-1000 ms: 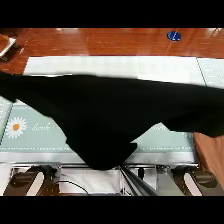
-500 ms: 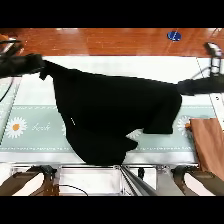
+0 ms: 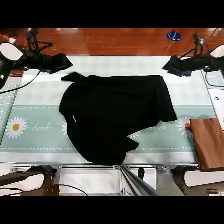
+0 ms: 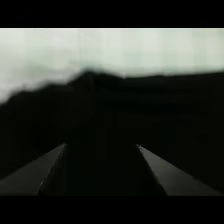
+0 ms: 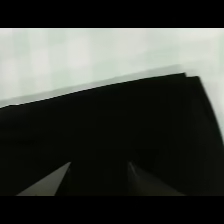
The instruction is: Fold the shirts.
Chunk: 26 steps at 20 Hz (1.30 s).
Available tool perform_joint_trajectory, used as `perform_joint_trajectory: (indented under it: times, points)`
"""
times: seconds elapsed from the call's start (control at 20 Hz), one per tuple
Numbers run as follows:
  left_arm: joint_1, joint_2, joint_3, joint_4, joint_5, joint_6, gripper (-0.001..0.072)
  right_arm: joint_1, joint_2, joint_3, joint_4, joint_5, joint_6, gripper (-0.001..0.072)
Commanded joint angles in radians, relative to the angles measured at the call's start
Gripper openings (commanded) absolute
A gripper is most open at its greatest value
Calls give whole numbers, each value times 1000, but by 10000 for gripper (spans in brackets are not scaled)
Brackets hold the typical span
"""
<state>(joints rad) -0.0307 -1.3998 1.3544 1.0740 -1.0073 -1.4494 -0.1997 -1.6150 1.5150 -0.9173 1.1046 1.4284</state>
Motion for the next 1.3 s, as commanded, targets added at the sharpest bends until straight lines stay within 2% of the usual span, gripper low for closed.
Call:
perform_joint_trajectory:
  times: [0.0,0.1,0.15,0.35,0.45,0.55,0.65,0.95,1.25]
  points:
    - [50,-1,-5,90,-362,23,510,-127,2,64,13,219,-53,405]
    - [66,58,-121,84,-453,16,510,-189,53,32,-163,347,-82,405]
    - [58,112,-225,73,-440,-10,510,-212,91,-28,-217,352,-74,405]
    - [15,328,-664,62,-420,-42,510,-271,319,-452,-144,157,-76,405]
    - [25,395,-804,62,-452,-63,510,-271,419,-624,-101,60,-84,405]
    - [24,416,-886,51,-468,-85,509,-271,473,-715,-64,26,-108,405]
    - [24,417,-934,-22,-447,-89,509,-271,489,-753,-59,26,-115,405]
    - [6,416,-1035,-276,-236,-77,509,-271,489,-784,-59,28,-114,405]
    - [-243,395,-1105,-383,-137,-94,509,-271,489,-784,-48,13,-105,405]
